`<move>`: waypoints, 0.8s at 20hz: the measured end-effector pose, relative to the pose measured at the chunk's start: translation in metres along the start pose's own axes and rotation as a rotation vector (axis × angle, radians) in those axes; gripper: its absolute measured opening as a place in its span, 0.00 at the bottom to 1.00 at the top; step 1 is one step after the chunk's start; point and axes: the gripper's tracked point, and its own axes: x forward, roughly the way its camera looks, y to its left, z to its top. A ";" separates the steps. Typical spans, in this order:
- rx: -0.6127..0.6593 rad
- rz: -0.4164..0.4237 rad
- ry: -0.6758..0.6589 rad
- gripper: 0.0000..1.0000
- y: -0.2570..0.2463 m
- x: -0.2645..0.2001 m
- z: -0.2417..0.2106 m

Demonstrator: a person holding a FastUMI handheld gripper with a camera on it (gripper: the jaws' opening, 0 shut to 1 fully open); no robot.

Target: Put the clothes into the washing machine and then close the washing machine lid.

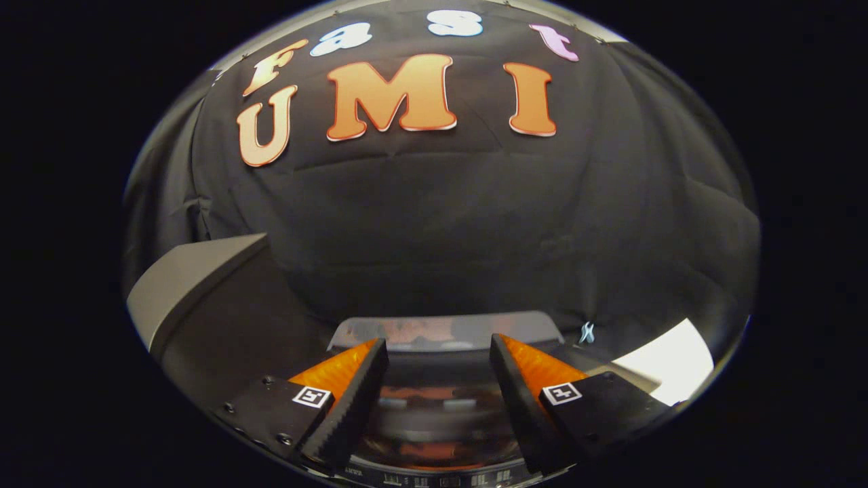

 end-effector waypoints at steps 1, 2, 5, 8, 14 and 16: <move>0.018 0.001 0.020 0.98 -0.001 0.000 -0.013; 0.026 -0.012 0.049 0.98 -0.005 0.000 -0.030; 0.039 -0.044 0.077 0.97 -0.017 0.001 -0.047; 0.045 -0.053 0.066 0.97 -0.020 -0.002 -0.041; 0.004 -0.049 -0.004 0.97 -0.015 -0.013 -0.011; 0.004 -0.038 -0.038 0.97 -0.007 -0.021 0.007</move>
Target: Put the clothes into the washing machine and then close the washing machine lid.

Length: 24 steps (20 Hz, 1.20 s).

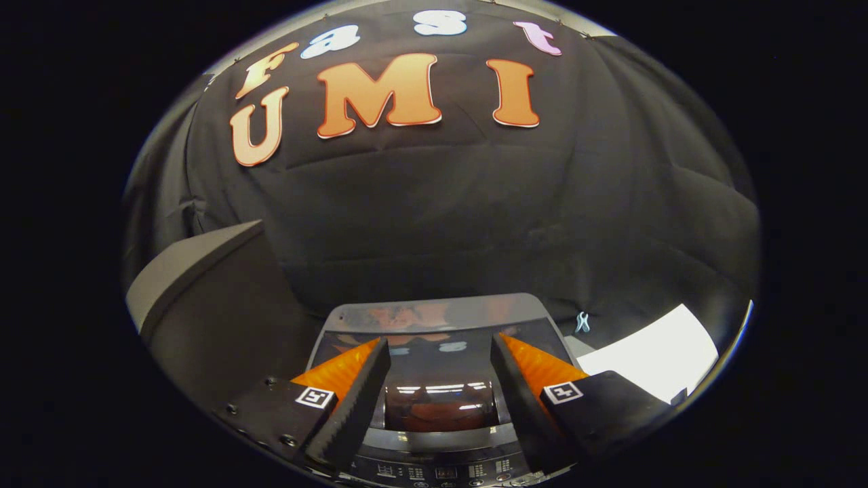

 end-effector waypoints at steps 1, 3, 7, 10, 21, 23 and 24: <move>-0.003 0.001 -0.018 0.97 0.003 -0.002 0.010; -0.010 0.001 -0.054 0.96 0.008 -0.014 0.029; -0.010 0.026 -0.127 0.96 0.025 -0.046 0.068; 0.004 0.057 -0.197 0.96 0.037 -0.078 0.108; 0.013 0.137 -0.381 0.96 0.038 -0.195 0.213; 0.020 0.142 -0.404 0.96 0.031 -0.212 0.225; 0.011 0.138 -0.417 0.96 0.027 -0.220 0.231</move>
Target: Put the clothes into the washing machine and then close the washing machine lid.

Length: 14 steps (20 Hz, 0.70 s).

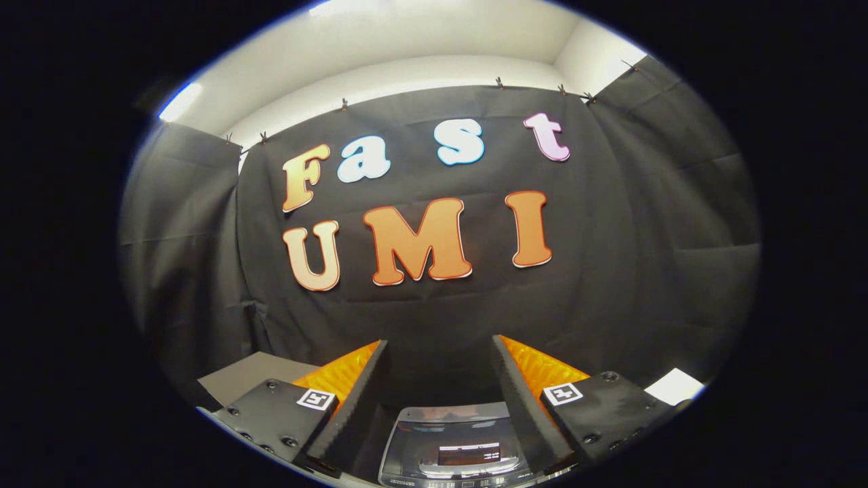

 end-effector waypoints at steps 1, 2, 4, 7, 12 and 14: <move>-0.010 -0.005 -0.014 0.96 -0.003 -0.005 0.007; -0.017 -0.008 -0.021 0.96 -0.005 -0.009 0.013; -0.019 -0.003 -0.026 0.96 -0.005 -0.020 0.020; -0.011 0.009 -0.049 0.96 -0.007 -0.034 0.030; -0.020 -0.005 -0.090 0.96 -0.019 -0.051 0.049; -0.039 -0.010 -0.096 0.96 -0.023 -0.057 0.053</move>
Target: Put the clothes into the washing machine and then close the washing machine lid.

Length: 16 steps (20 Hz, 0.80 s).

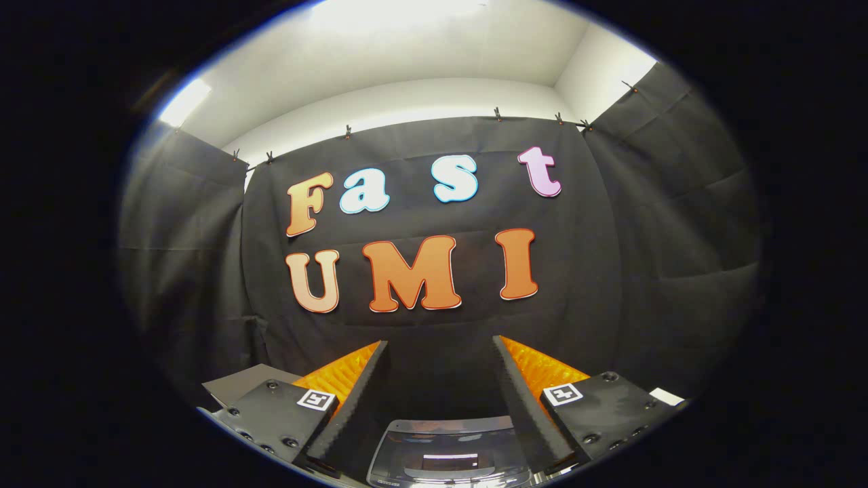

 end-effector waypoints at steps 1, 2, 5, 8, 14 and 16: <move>-0.009 -0.007 -0.004 0.96 -0.003 -0.002 0.002; -0.015 -0.009 -0.008 0.96 -0.003 -0.002 0.003; -0.013 -0.006 -0.012 0.96 -0.002 -0.002 0.003; -0.002 -0.003 -0.014 0.96 -0.001 -0.001 0.000; 0.031 -0.009 -0.012 0.96 -0.004 0.001 -0.004; 0.040 -0.019 -0.014 0.96 -0.008 0.002 -0.006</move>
